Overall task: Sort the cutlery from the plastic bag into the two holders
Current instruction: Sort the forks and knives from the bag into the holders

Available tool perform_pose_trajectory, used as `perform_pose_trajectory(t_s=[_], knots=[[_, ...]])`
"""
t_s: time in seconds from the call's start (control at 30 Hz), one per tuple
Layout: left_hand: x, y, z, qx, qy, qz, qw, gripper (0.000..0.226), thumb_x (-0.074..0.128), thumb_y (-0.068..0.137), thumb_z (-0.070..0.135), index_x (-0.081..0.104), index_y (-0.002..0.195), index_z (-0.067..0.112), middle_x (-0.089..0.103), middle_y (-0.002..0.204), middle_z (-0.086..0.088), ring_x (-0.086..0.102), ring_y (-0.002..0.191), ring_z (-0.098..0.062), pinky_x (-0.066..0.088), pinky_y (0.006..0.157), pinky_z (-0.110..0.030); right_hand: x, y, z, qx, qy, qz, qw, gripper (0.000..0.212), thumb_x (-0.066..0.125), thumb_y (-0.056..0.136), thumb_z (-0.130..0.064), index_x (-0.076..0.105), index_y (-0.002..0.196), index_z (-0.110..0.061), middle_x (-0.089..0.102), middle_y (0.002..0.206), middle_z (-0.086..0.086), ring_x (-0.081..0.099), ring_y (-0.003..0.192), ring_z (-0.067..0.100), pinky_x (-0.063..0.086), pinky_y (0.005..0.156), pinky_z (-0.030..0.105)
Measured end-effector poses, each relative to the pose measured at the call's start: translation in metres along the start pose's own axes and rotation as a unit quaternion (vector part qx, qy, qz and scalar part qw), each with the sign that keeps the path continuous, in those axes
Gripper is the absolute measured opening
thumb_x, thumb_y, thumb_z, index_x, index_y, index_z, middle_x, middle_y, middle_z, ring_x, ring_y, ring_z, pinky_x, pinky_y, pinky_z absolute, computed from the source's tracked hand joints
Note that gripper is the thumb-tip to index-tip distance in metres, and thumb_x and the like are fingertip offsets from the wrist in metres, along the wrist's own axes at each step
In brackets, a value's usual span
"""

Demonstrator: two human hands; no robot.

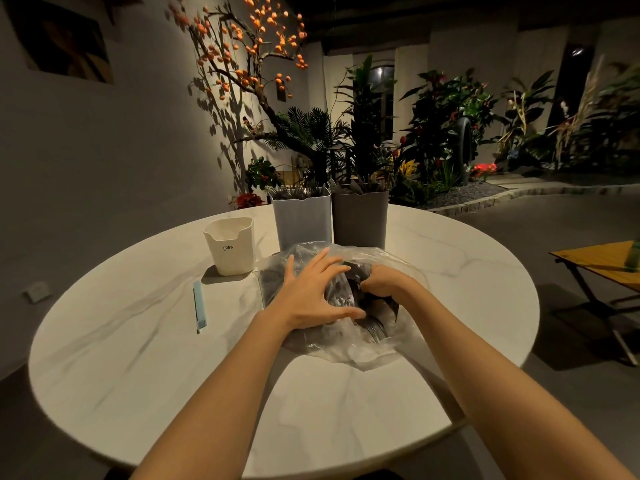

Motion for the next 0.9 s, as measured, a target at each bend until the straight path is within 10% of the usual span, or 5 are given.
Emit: perform_pose_trajectory(t_s=[0.3, 0.5, 0.7, 0.9], knots=[[-0.005, 0.0, 0.013, 0.029, -0.056, 0.071, 0.995, 0.039, 0.047, 0.095, 0.02, 0.053, 0.134, 0.025, 0.057, 0.136, 0.005, 0.042, 0.131, -0.01, 0.005, 0.119, -0.034, 0.003, 0.001, -0.001, -0.011, 0.078, -0.003, 0.997, 0.025, 0.036, 0.099, -0.009, 0.058, 0.088, -0.005, 0.05, 0.074, 0.007, 0.049, 0.068, 0.02, 0.041, 0.06, 0.026], [0.006, 0.002, 0.012, -0.014, -0.011, -0.009, 1.0, 0.061, 0.047, 0.094, 0.024, 0.023, 0.149, 0.027, 0.033, 0.152, 0.002, 0.032, 0.138, -0.019, 0.008, 0.12, -0.043, 0.0, -0.002, 0.0, -0.007, 0.019, -0.036, 0.999, 0.033, 0.04, 0.103, -0.011, 0.047, 0.135, -0.006, 0.055, 0.105, 0.019, 0.05, 0.086, 0.025, 0.044, 0.072, 0.029], [0.005, 0.008, 0.012, -0.061, -0.034, 0.002, 0.998, 0.078, 0.056, 0.088, 0.026, 0.01, 0.15, 0.021, 0.013, 0.159, -0.002, 0.025, 0.142, -0.026, 0.008, 0.118, -0.046, -0.006, -0.008, 0.01, -0.008, 0.15, -0.058, 0.987, 0.018, 0.041, 0.103, -0.014, 0.049, 0.087, -0.009, 0.047, 0.067, 0.01, 0.045, 0.053, 0.016, 0.043, 0.049, 0.023], [0.001, 0.015, 0.004, -0.134, -0.19, 0.057, 0.971, 0.071, 0.056, 0.084, 0.027, 0.026, 0.148, 0.019, 0.028, 0.154, -0.006, 0.028, 0.14, -0.026, 0.021, 0.116, -0.054, -0.013, -0.012, 0.025, -0.014, 0.378, -0.168, 0.91, 0.014, 0.044, 0.102, -0.012, 0.051, 0.094, -0.002, 0.052, 0.072, 0.009, 0.041, 0.054, 0.01, 0.037, 0.043, 0.016]])
Point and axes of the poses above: each hand's wrist, its own y-axis towards the middle knuckle, its own x-axis out of the palm, z = x × y, the point moved 1 cm from there along y, towards the middle knuckle
